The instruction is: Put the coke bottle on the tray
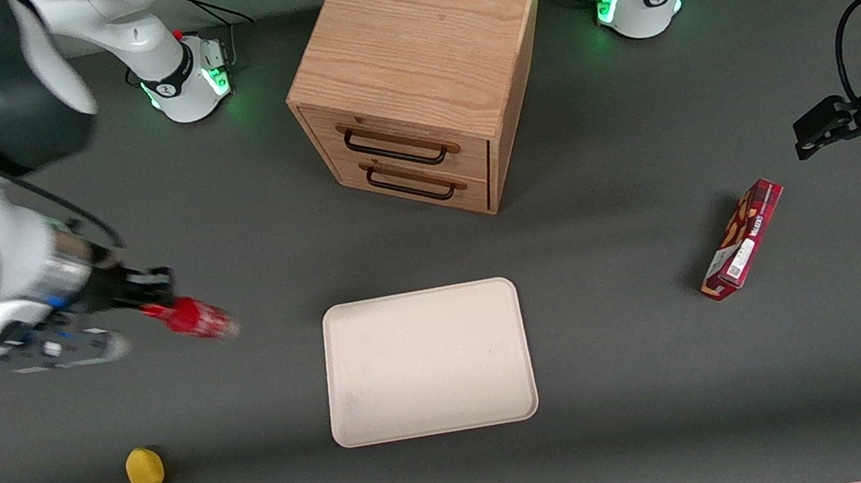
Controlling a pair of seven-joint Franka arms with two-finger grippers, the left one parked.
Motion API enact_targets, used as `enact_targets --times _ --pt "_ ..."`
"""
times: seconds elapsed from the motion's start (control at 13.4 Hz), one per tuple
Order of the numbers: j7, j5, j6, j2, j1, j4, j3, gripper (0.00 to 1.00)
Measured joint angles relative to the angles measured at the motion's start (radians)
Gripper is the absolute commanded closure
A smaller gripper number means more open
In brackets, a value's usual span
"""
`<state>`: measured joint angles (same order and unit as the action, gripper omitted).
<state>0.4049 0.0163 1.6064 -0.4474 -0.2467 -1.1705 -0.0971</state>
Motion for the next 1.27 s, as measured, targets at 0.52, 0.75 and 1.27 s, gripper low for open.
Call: enact_targets --times 0.52,0.75,1.27 --pt "0.053 0.002 0.3 -0.366 -0.185 0.234 0.117 1.0" --pt "0.052 0.002 0.375 -0.45 -0.187 0.244 0.133 1.0" --pt "0.052 0.002 0.378 -0.476 -0.187 0.243 0.139 0.0"
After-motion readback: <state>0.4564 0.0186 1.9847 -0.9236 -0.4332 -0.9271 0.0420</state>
